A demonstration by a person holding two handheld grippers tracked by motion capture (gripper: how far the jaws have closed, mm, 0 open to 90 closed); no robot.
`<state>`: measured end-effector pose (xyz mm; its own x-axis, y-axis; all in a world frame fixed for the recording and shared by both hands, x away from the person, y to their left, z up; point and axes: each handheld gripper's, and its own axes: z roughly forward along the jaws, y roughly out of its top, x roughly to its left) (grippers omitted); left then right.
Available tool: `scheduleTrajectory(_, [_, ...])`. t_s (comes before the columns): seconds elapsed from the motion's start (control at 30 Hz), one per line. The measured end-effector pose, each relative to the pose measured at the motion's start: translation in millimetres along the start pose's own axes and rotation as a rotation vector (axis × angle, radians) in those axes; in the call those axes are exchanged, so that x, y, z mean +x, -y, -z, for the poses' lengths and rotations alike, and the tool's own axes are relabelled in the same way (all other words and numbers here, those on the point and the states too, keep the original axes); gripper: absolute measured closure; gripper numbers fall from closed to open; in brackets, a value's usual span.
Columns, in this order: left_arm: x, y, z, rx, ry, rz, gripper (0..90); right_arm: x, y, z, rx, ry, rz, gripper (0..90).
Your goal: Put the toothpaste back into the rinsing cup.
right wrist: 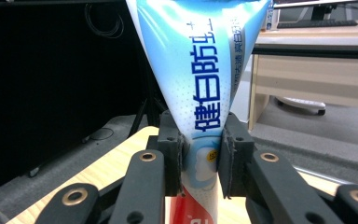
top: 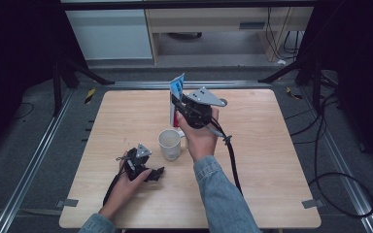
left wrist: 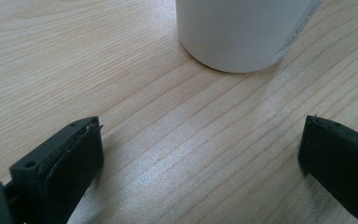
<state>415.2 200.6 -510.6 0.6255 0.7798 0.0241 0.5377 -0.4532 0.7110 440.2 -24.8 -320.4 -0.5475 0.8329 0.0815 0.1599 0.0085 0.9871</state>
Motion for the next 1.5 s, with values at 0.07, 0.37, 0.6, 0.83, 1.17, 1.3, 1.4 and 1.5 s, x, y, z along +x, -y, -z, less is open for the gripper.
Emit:
scheduleTrajectory(0.07, [0.0, 0.0, 0.0, 0.0, 0.0, 0.0, 0.0, 2.9, 0.1, -0.6, -0.004, 0.005, 0.006, 73.5])
scheduleTrajectory(0.37, [0.2, -0.1, 0.0, 0.001, 0.002, -0.001, 0.0, 20.0, 5.1, -1.0, -0.018, 0.031, 0.051, 73.4])
scheduleTrajectory(0.6, [0.2, -0.1, 0.0, 0.001, 0.002, -0.002, 0.0, 26.7, 9.4, -0.3, -0.037, 0.041, 0.067, 73.5])
scheduleTrajectory(0.83, [0.2, -0.1, 0.0, 0.001, 0.002, -0.002, 0.0, 30.0, 10.8, -0.7, -0.038, 0.036, 0.073, 73.5])
scheduleTrajectory(1.17, [0.3, -0.1, 0.0, 0.001, 0.002, -0.002, 0.0, 29.6, 19.7, -2.4, -0.03, 0.034, 0.065, 73.4])
scheduleTrajectory(1.3, [0.3, -0.1, 0.0, 0.001, 0.003, -0.002, 0.0, 30.4, 22.4, -2.9, -0.031, 0.031, 0.061, 73.4])
scheduleTrajectory(1.4, [0.3, -0.1, 0.0, 0.001, 0.002, -0.002, 0.0, 31.6, 26.0, -5.2, -0.022, 0.023, 0.055, 73.4])
scheduleTrajectory(1.5, [0.3, -0.1, 0.0, 0.001, 0.002, -0.002, 0.0, 31.9, 28.8, -5.6, -0.02, 0.022, 0.058, 73.4])
